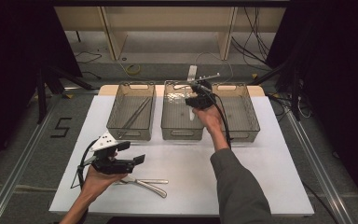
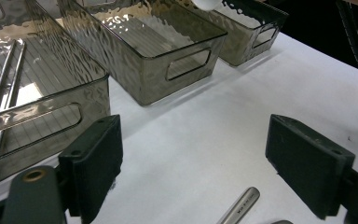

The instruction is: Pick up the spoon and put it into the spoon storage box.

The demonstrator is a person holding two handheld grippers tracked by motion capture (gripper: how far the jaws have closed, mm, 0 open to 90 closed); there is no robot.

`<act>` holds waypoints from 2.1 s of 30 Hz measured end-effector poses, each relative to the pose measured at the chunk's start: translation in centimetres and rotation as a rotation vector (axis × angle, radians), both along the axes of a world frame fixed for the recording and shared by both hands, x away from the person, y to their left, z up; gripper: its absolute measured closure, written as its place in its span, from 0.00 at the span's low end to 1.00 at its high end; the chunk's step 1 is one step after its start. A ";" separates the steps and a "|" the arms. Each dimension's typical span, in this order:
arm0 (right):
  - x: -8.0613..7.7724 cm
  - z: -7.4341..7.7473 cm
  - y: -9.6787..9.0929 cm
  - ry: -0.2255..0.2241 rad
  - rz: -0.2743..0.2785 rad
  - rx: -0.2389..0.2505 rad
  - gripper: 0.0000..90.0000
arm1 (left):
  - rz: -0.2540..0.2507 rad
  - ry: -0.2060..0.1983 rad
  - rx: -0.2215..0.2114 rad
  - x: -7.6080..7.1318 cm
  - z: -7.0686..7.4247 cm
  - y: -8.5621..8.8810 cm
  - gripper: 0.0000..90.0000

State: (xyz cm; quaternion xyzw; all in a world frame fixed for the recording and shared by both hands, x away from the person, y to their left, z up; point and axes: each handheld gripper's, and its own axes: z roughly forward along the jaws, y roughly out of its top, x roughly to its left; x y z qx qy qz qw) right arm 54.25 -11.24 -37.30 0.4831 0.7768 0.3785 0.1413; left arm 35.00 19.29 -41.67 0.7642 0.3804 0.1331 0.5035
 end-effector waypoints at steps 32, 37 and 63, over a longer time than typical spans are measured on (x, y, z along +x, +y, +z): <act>0.7 -1.7 1.0 0.026 -0.024 -0.059 0.94 | -0.004 0.001 0.002 0.0 0.0 0.0 0.21; 0.8 -1.7 1.1 0.029 -0.011 -0.041 0.80 | -0.004 0.001 0.002 0.0 0.0 0.0 0.21; -6.4 1.0 -1.5 -0.078 0.179 0.029 0.41 | -0.016 0.002 0.018 0.0 -0.1 -0.2 0.20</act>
